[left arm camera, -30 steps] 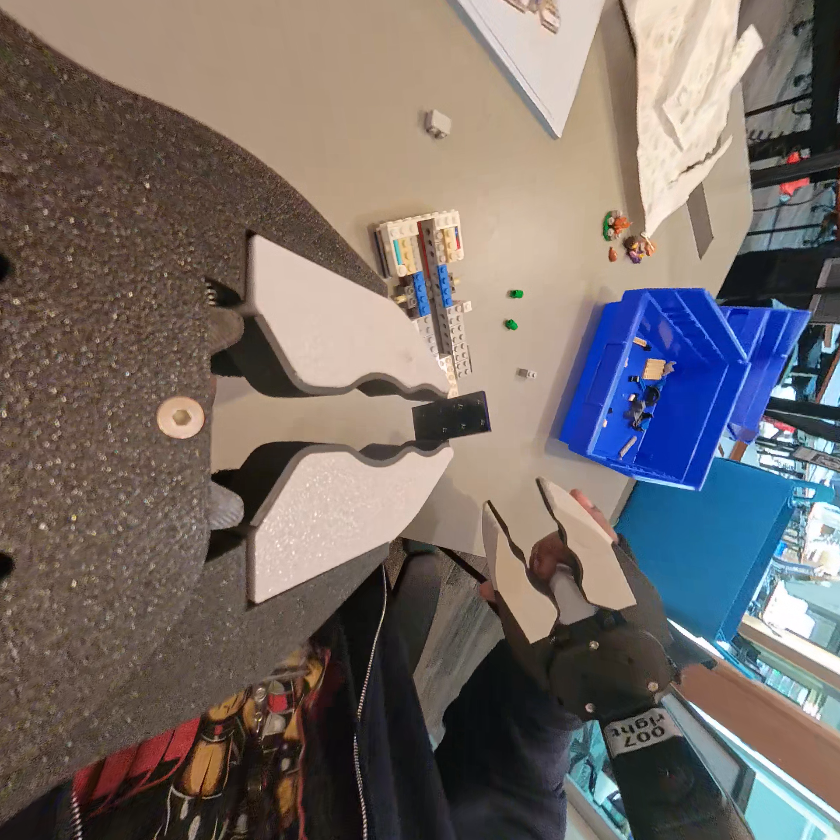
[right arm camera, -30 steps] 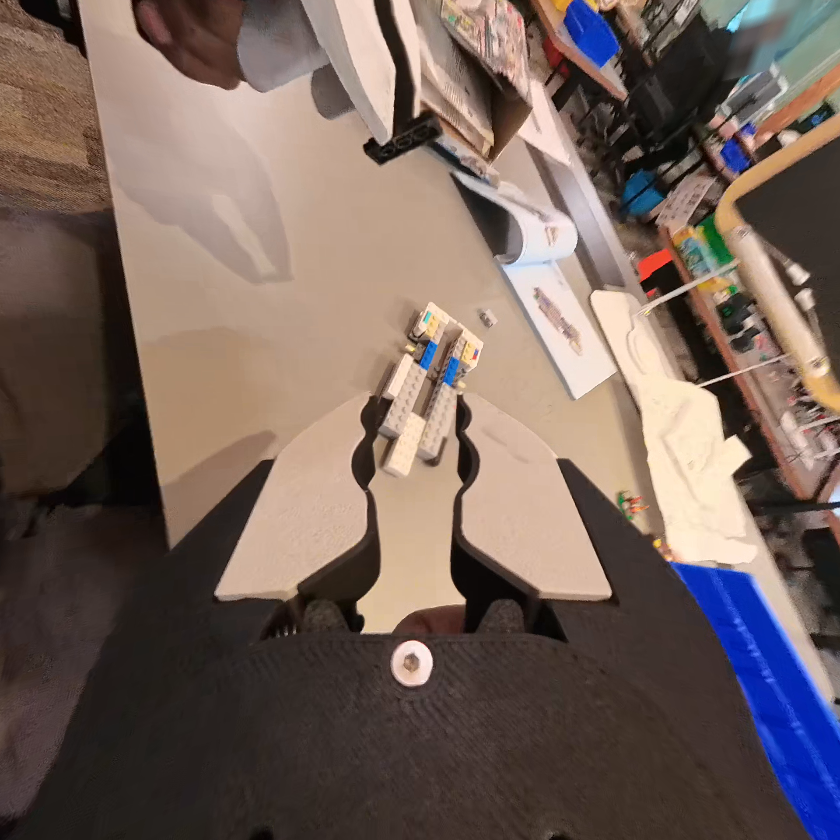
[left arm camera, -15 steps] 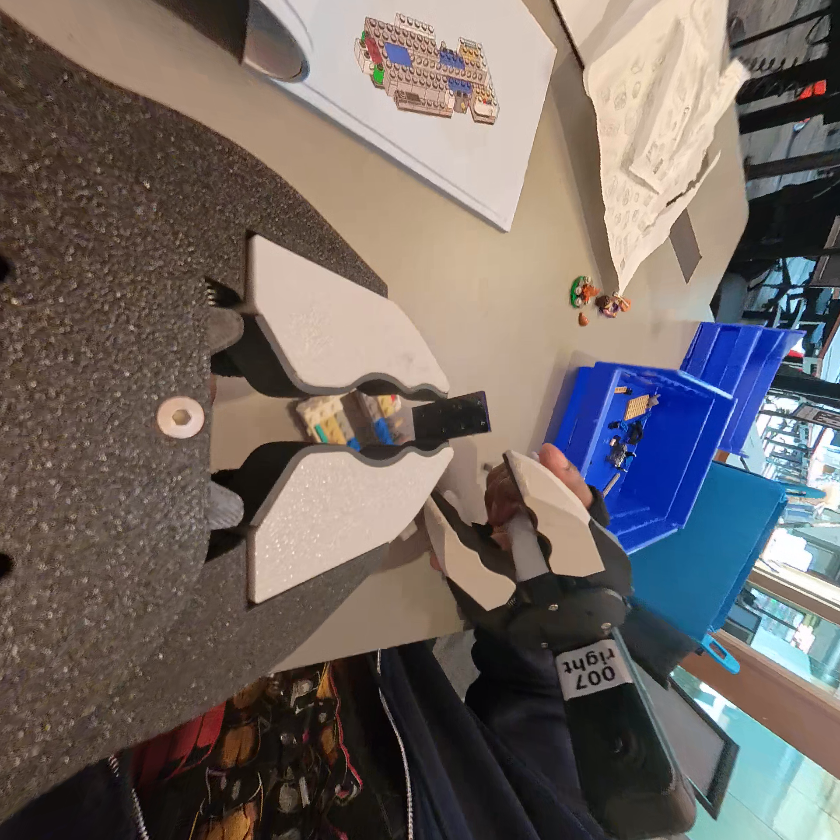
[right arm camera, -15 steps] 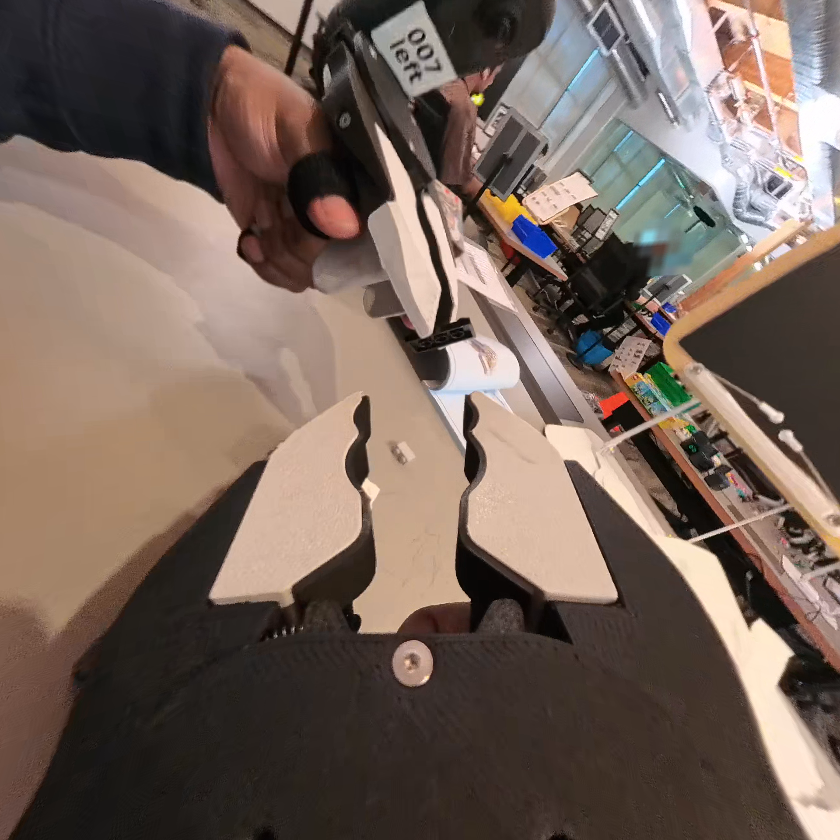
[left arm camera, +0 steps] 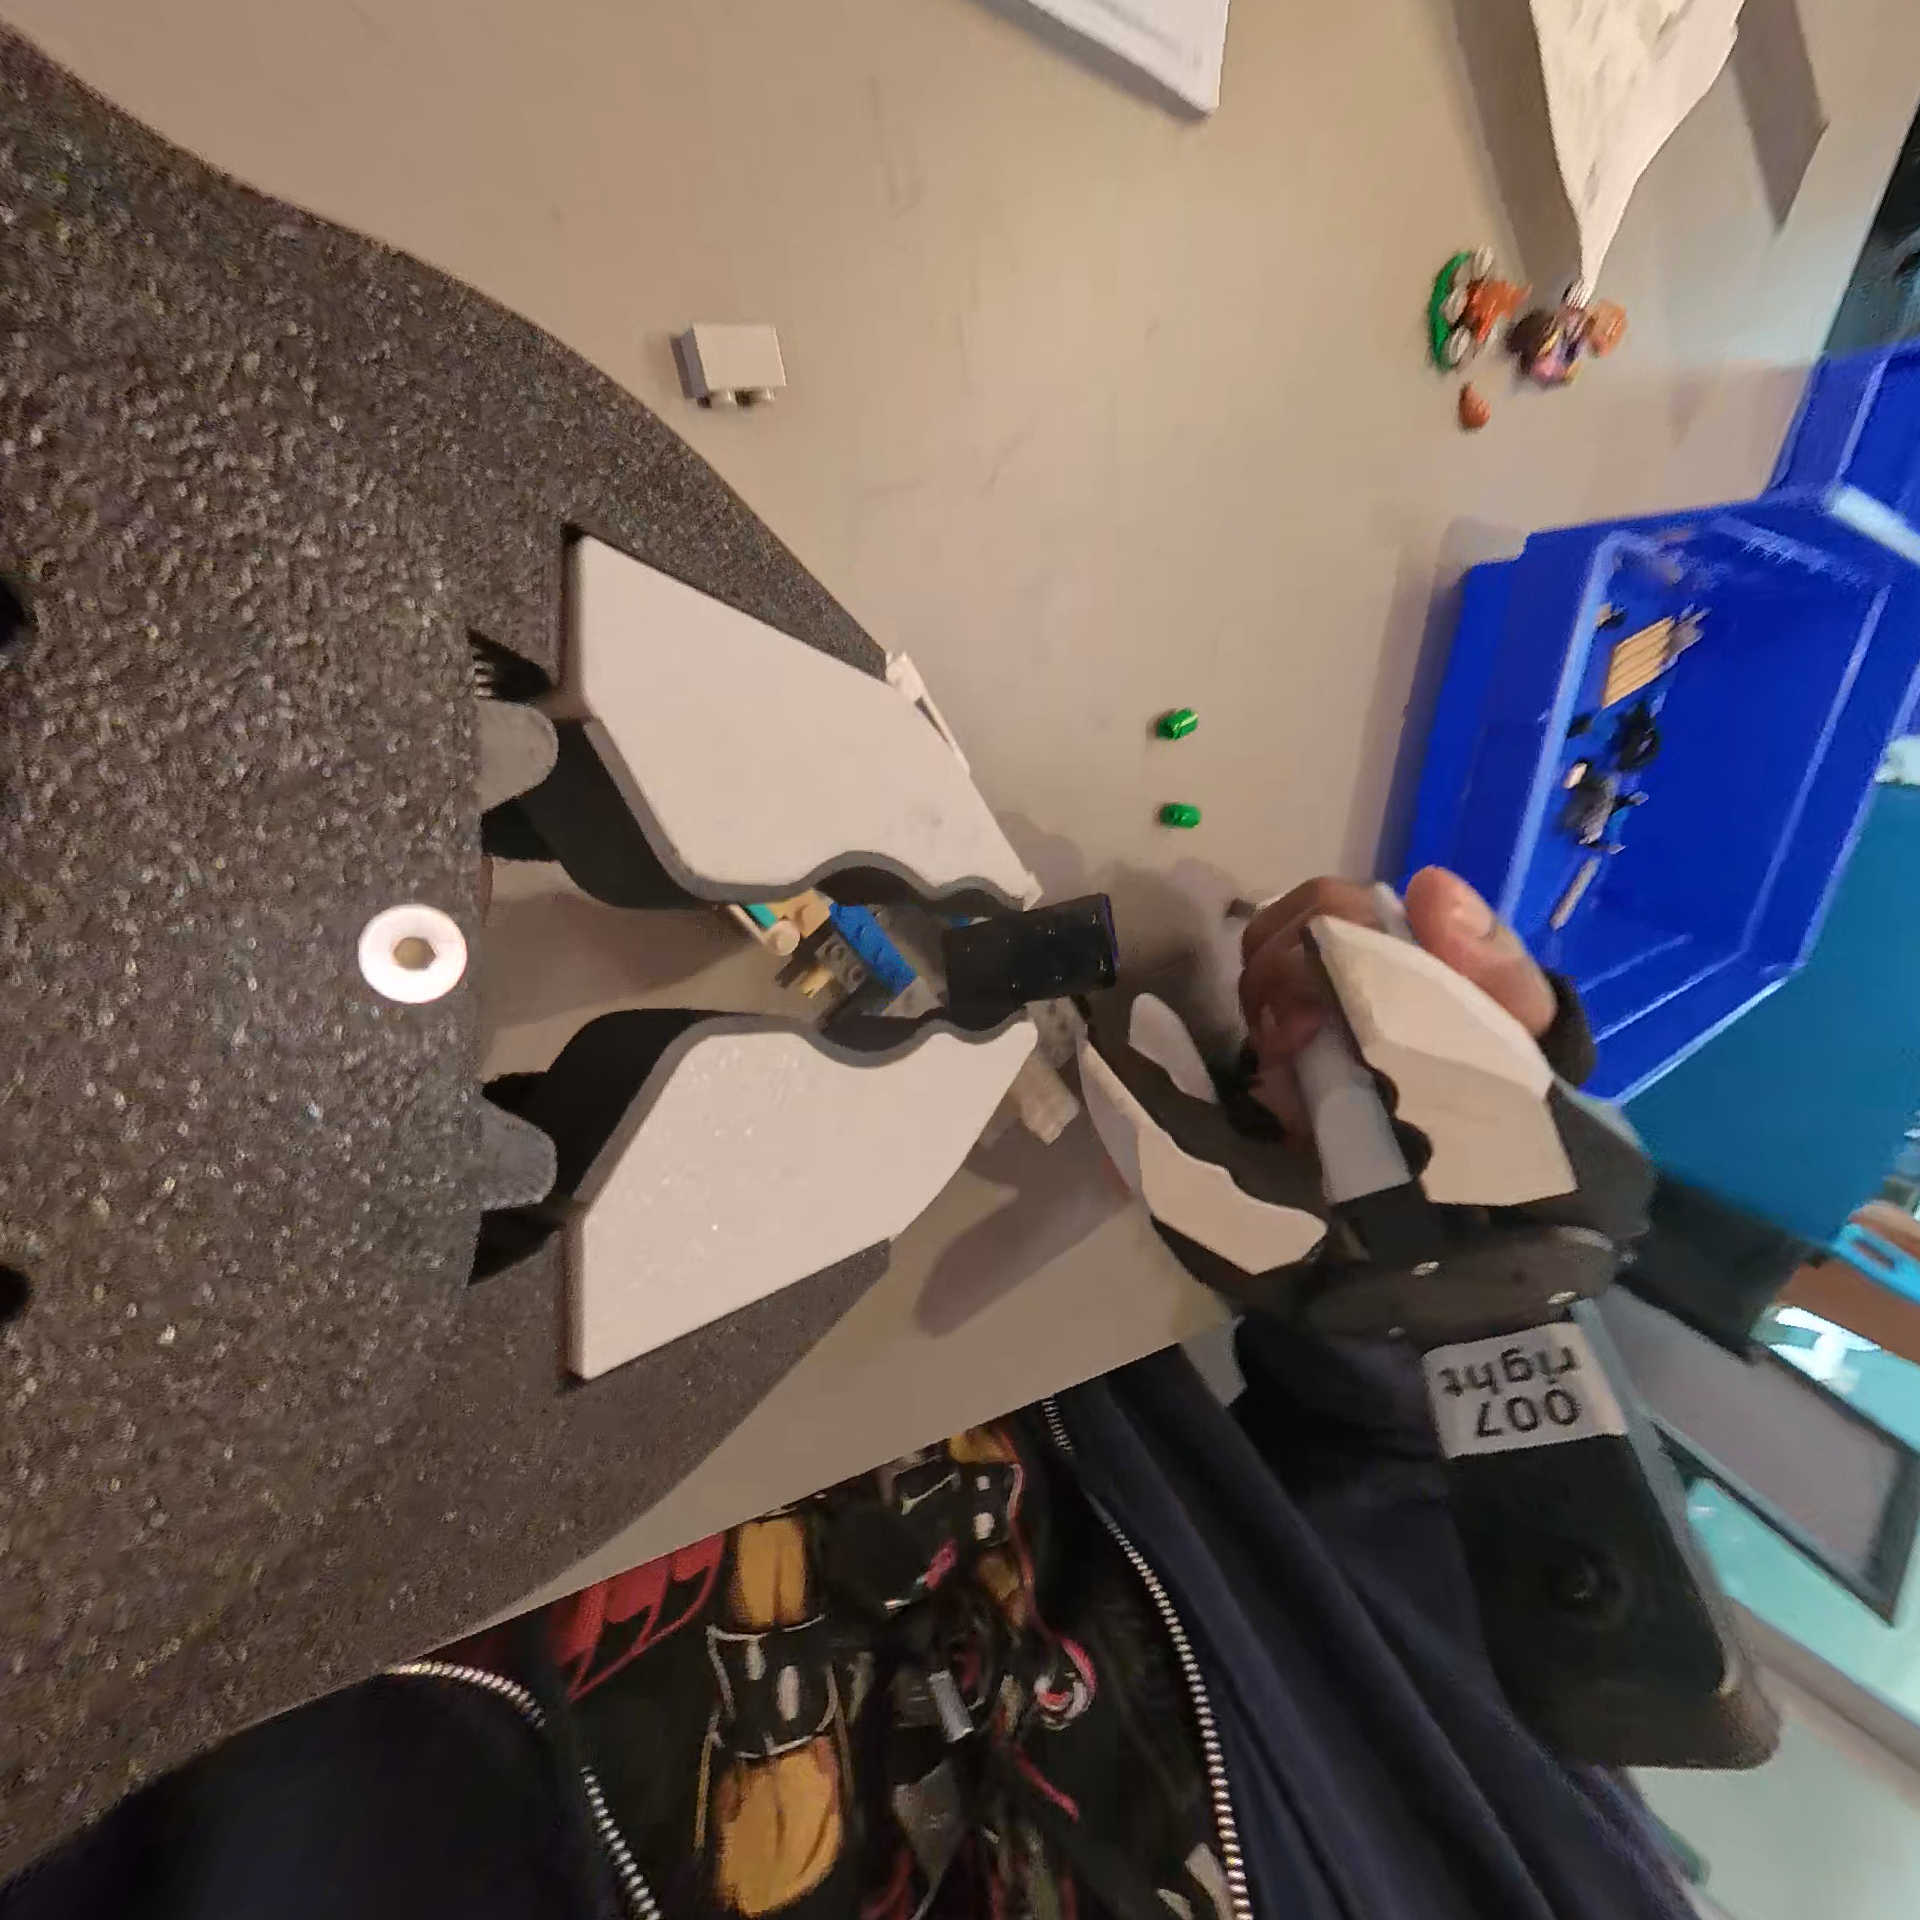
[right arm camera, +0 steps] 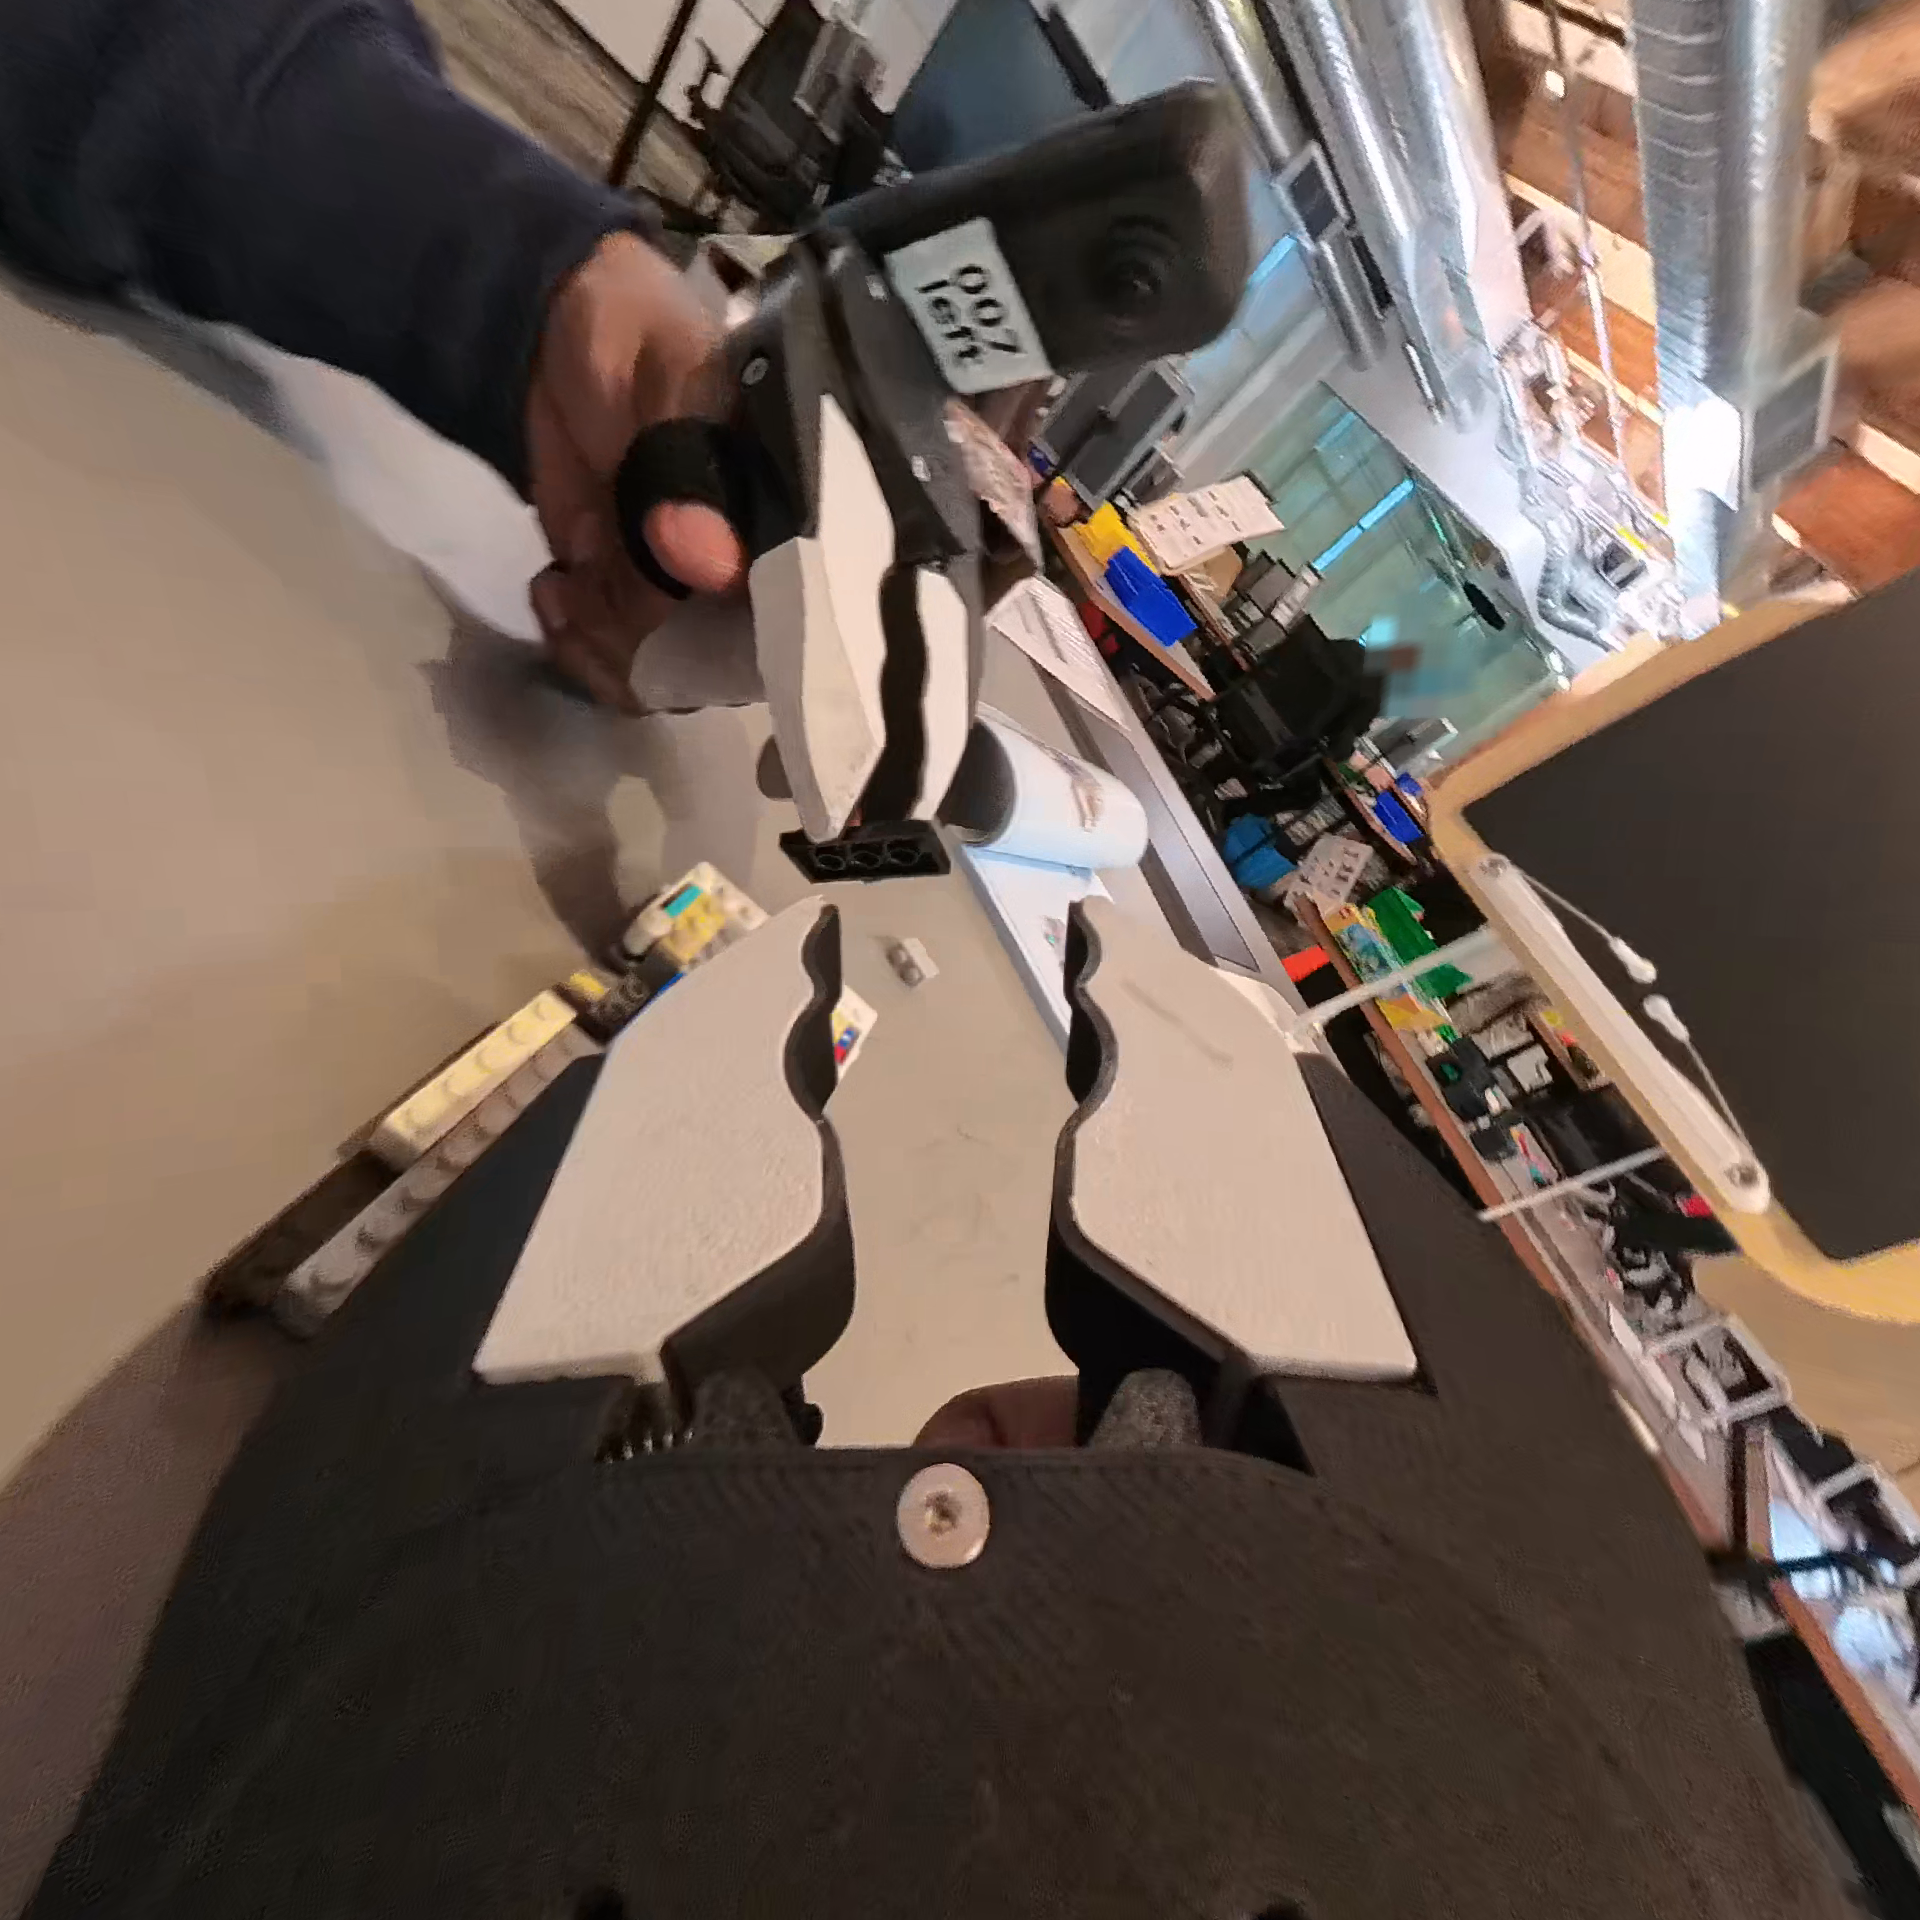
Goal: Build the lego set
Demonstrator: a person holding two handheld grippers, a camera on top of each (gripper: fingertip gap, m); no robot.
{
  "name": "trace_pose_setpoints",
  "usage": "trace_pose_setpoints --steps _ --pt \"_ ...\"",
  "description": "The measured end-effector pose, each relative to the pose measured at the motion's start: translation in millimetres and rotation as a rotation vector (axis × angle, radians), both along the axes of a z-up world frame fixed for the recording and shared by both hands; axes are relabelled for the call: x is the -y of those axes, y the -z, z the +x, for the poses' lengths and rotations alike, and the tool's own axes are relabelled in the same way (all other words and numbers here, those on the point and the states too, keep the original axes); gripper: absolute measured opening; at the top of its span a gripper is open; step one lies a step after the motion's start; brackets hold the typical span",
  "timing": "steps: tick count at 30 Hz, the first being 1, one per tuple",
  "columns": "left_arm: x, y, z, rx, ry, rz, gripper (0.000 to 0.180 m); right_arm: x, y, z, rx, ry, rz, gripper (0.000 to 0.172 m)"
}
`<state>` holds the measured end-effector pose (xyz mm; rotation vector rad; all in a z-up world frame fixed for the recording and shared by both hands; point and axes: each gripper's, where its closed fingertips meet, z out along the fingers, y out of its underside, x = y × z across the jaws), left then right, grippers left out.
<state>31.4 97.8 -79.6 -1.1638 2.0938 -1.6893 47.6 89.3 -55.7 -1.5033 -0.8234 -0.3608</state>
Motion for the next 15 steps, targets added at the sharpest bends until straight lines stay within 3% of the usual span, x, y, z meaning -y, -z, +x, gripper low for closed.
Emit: trace_pose_setpoints --steps 6,15 --pt "23 9 -7 -0.067 0.117 0.023 0.016 10 10 -6 0.114 -0.106 -0.012 0.046" --pt "34 28 -4 -0.152 0.139 0.078 0.016 17 31 -19 0.282 -0.182 -0.07 0.044"
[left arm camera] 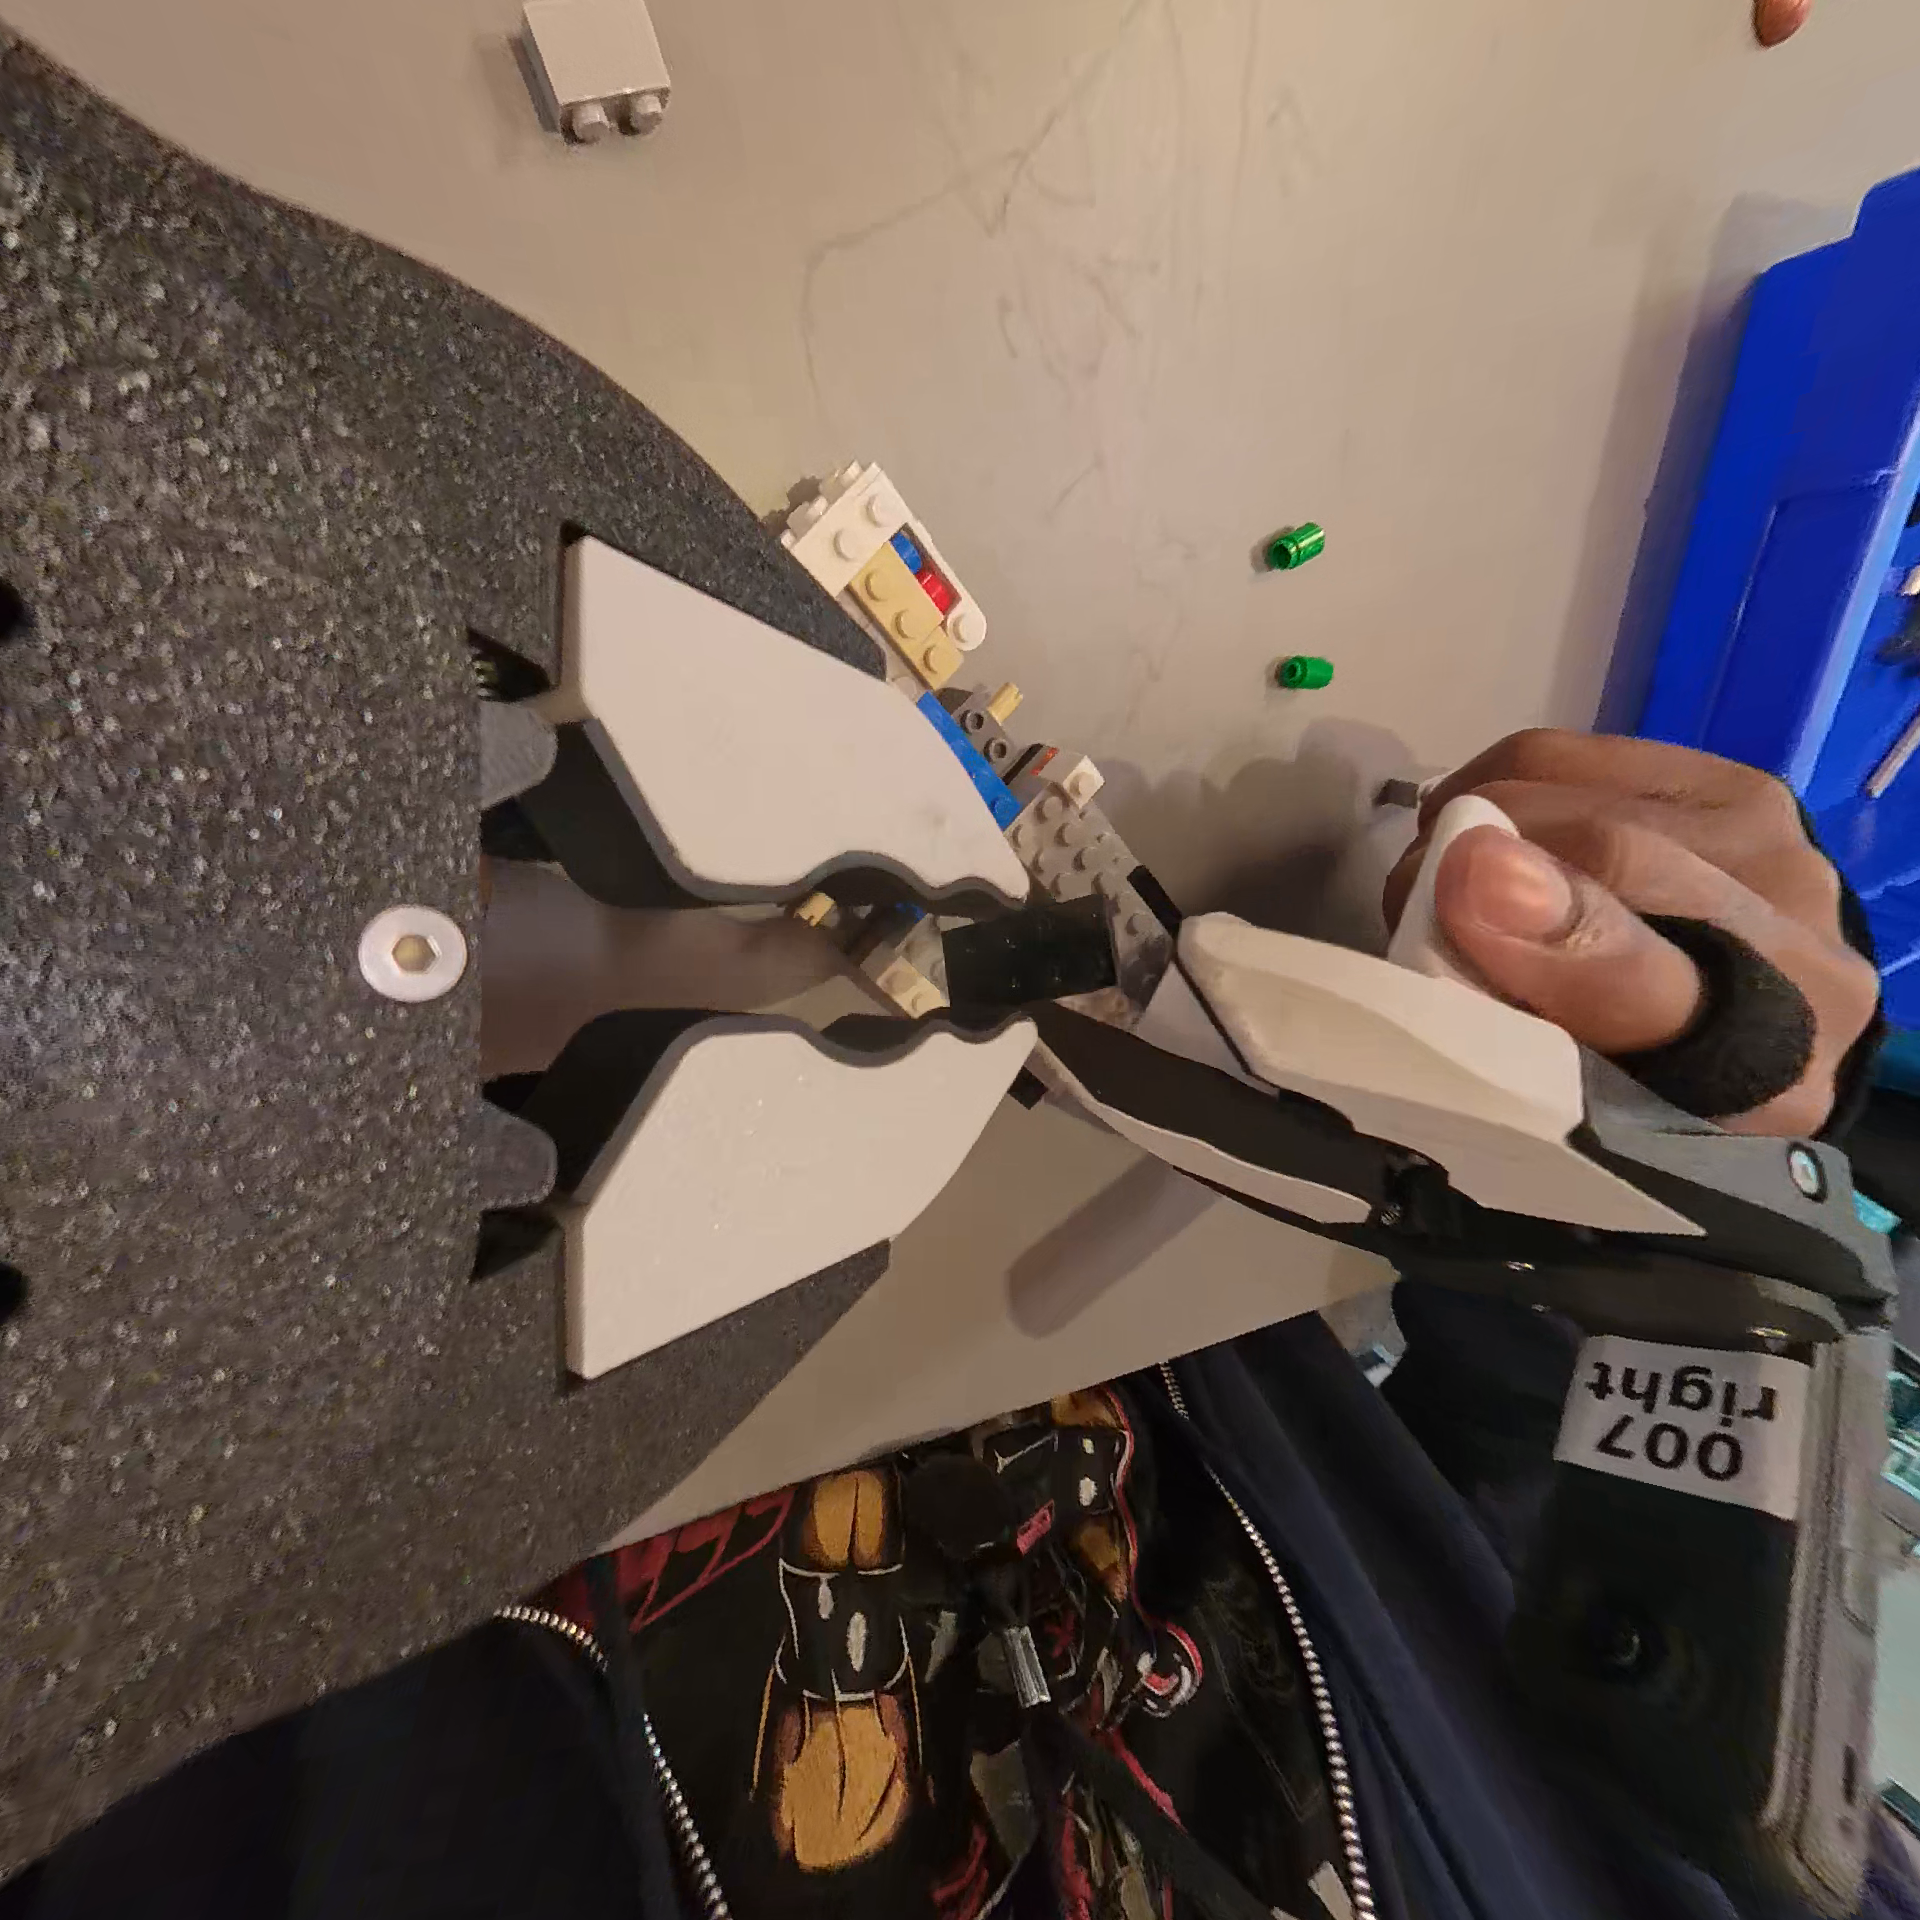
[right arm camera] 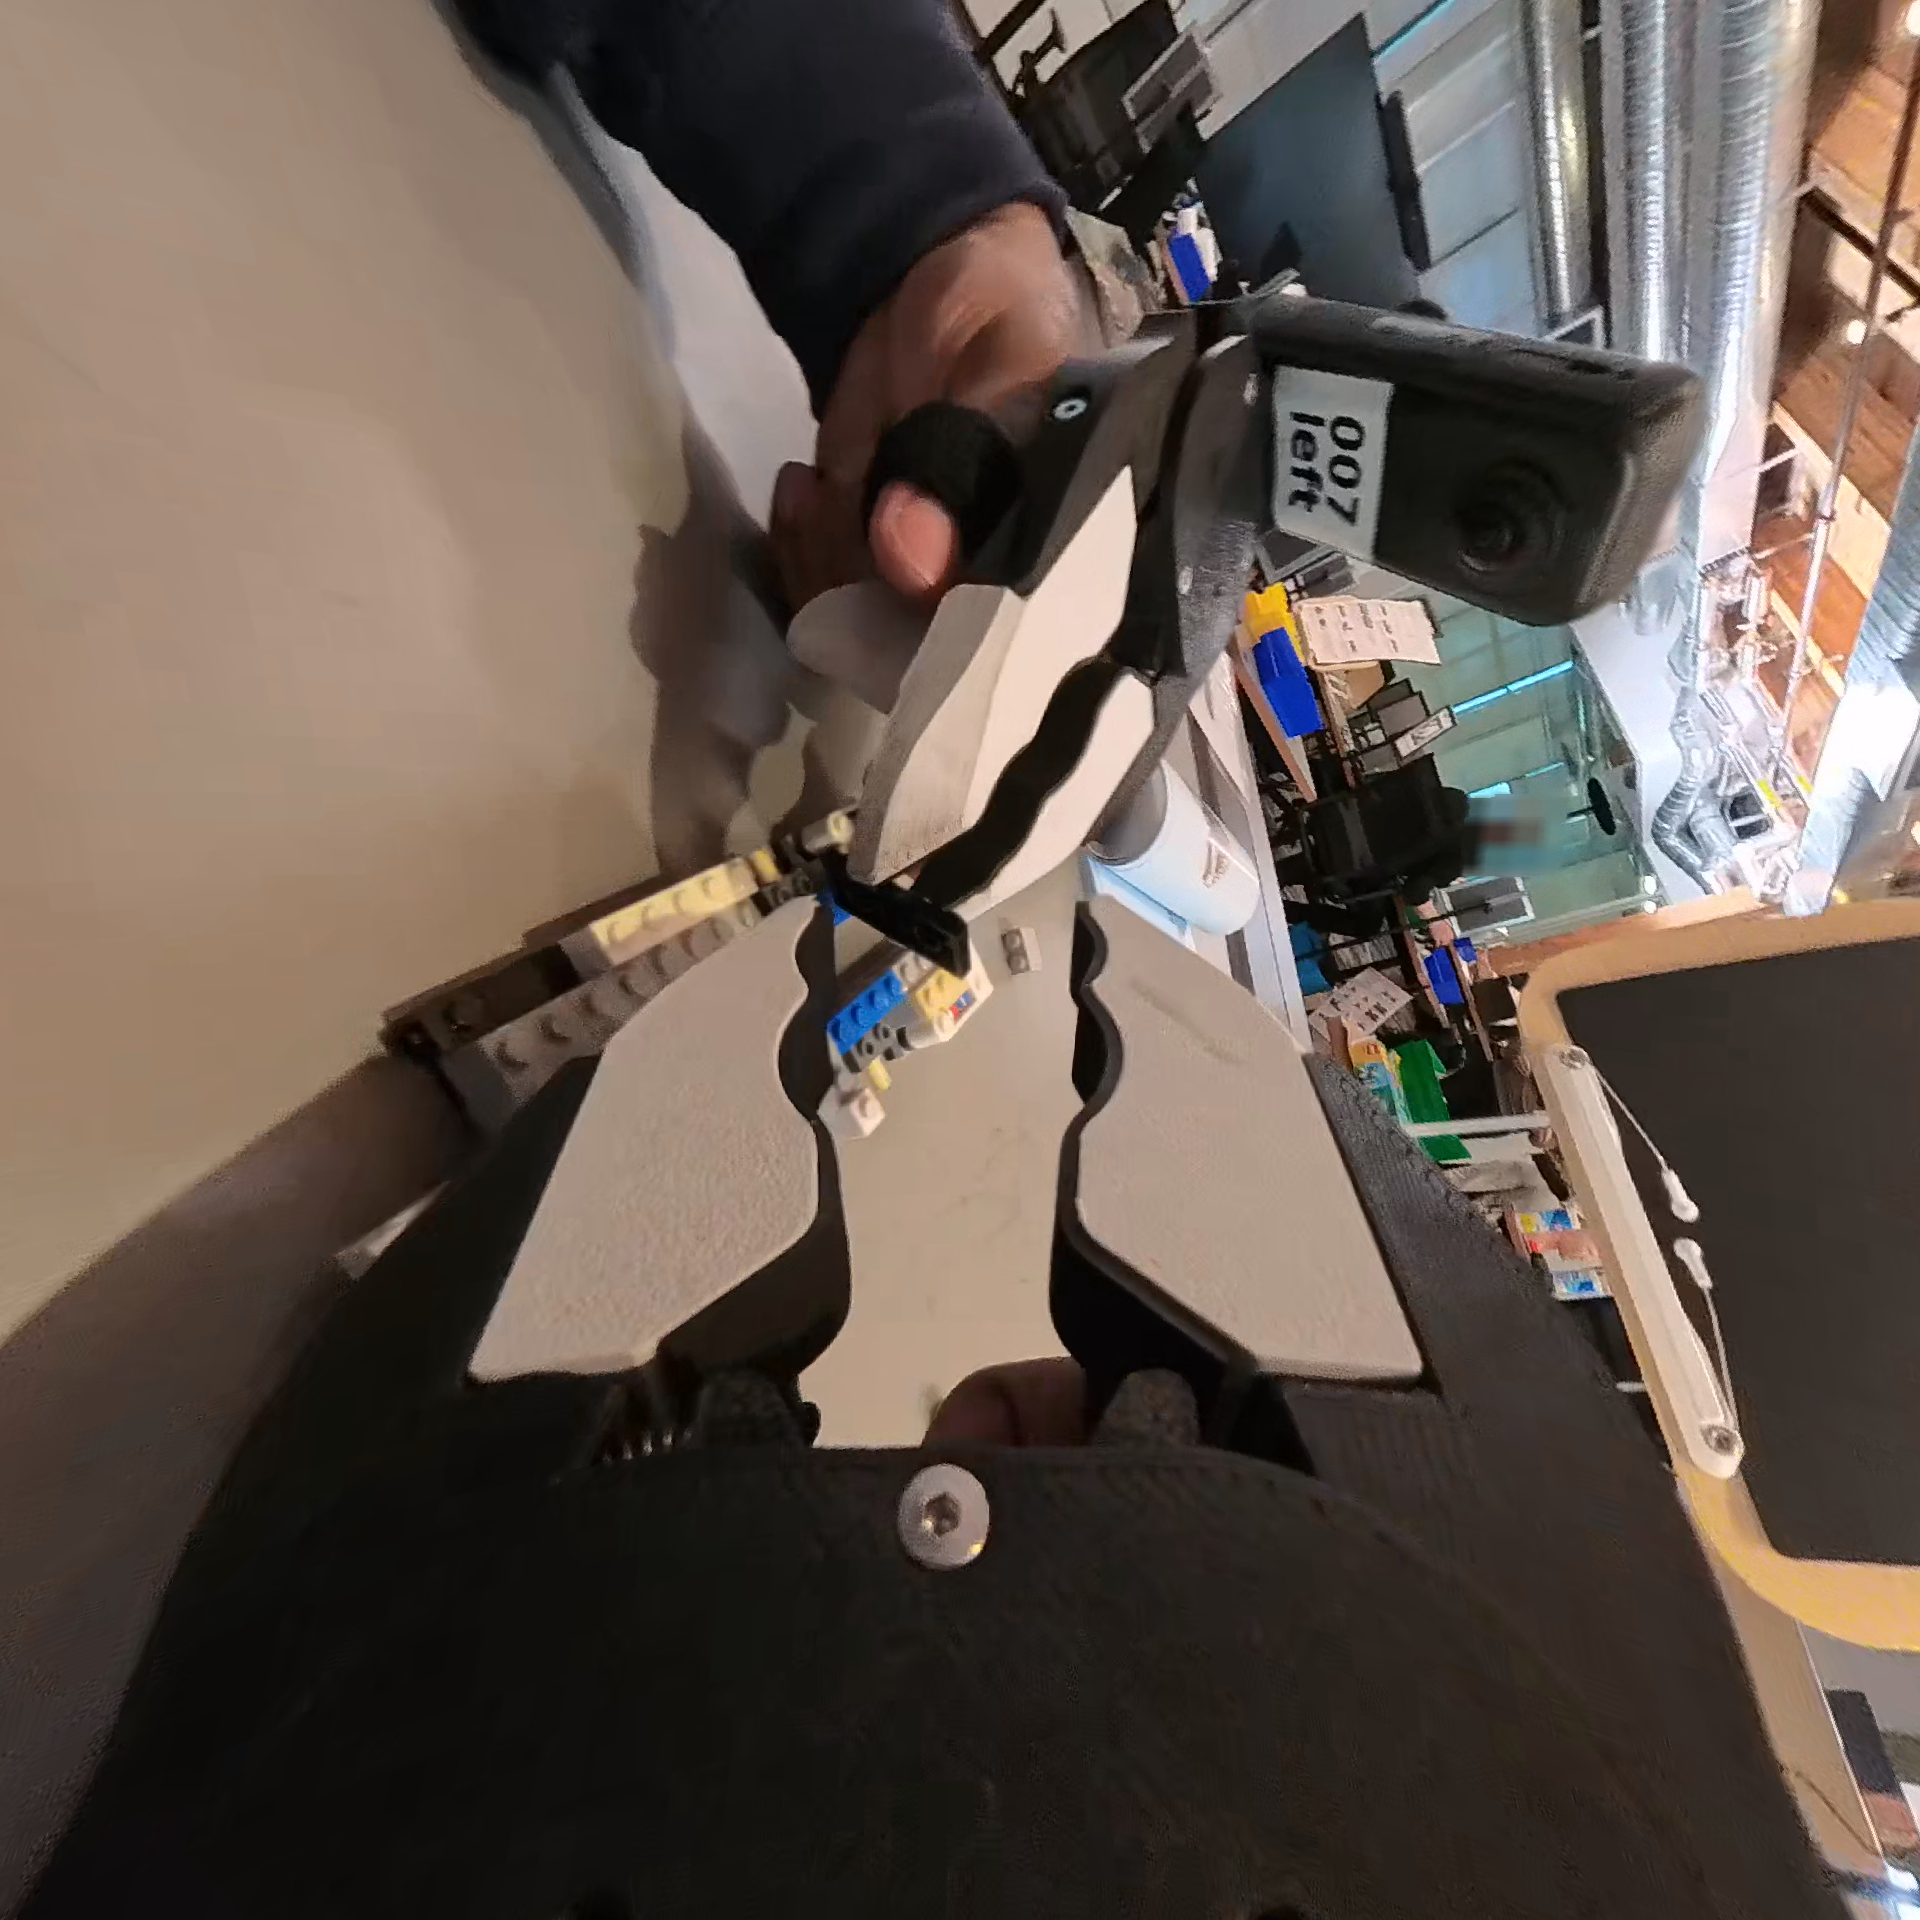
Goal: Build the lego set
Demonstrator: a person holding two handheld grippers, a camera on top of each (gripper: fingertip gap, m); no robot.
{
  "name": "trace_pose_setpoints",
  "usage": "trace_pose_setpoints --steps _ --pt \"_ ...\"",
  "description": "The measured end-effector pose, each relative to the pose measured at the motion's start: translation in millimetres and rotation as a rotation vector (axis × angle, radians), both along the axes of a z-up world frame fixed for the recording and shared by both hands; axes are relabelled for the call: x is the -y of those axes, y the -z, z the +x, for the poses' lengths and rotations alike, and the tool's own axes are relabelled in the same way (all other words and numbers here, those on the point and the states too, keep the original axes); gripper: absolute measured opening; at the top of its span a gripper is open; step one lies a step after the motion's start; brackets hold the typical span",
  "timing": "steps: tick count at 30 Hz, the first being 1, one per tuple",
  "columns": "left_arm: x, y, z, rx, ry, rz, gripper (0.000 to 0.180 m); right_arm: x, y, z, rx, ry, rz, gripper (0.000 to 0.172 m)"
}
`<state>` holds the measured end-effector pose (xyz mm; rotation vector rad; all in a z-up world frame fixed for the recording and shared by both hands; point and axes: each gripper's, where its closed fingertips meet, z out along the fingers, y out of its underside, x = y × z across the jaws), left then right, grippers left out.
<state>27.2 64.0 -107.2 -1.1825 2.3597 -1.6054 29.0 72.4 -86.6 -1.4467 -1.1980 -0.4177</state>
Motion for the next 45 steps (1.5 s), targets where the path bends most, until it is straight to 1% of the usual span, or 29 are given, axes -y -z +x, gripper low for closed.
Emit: trace_pose_setpoints --steps 3,5,9,12,13,14,15,17,19,21,24,27,28,30,32,34,36,38,41,43,45 --pt "6 3 -3 0.003 0.018 0.042 0.016 3 6 -7 0.044 -0.028 -0.014 0.039" --pt "11 1 -4 0.01 0.036 0.041 0.016 4 9 -10 0.068 -0.035 -0.024 0.033" --pt "14 -2 -5 0.031 0.037 0.033 0.016 7 14 -12 0.106 -0.04 -0.021 0.008" --pt "10 -11 -1 0.089 0.016 0.009 0.015 6 8 -7 0.073 -0.005 -0.003 0.005" --pt "8 -13 1 0.129 0.004 0.018 0.018 6 4 -3 0.046 0.011 -0.002 0.005" --pt "4 -15 3 0.183 -0.013 0.042 0.028 6 0 2 0.015 0.035 0.002 0.005" --pt "-1 -16 6 0.24 -0.034 0.076 0.038 6 -3 9 -0.014 0.061 0.003 0.005" --pt "-10 -11 8 0.315 -0.046 0.223 0.043 8 -10 22 -0.077 0.103 0.005 0.005" --pt "-11 0 7 0.38 0.005 0.439 0.05 10 -13 35 -0.149 0.145 -0.006 0.005" --pt "-7 11 4 0.401 0.082 0.607 0.051 12 -14 44 -0.219 0.168 -0.019 0.005" --pt "4 24 -2 0.342 0.216 0.697 0.05 12 -14 49 -0.285 0.18 -0.039 0.005" --pt "13 33 -7 0.266 0.333 0.748 0.049 12 -14 49 -0.307 0.181 -0.052 0.005" --pt "14 36 -6 0.242 0.356 0.773 0.046 12 -14 48 -0.31 0.179 -0.051 0.005" --pt "15 43 -5 0.202 0.391 0.803 0.033 13 -12 48 -0.308 0.179 -0.053 0.005" --pt "21 43 0 0.209 0.373 0.759 0.029 13 -13 47 -0.316 0.175 -0.048 0.005" --pt "19 42 2 0.207 0.351 0.714 0.028 14 -16 46 -0.338 0.165 -0.041 0.005" --pt "15 33 2 0.221 0.312 0.613 0.027 16 -23 45 -0.365 0.155 -0.023 0.005" --pt "12 11 2 0.241 0.25 0.416 0.027 18 -36 45 -0.424 0.14 0.005 0.005" --pt "-7 -30 12 0.33 0.09 0.129 0.027 21 -73 46 -0.65 0.12 0.053 0.005" --pt "-22 -50 14 0.387 0.017 -0.005 0.026 23 -91 45 -0.748 0.096 0.061 0.005" --pt "-31 -67 15 0.423 -0.035 -0.124 0.026 24 -102 47 -0.782 0.083 0.091 0.005"
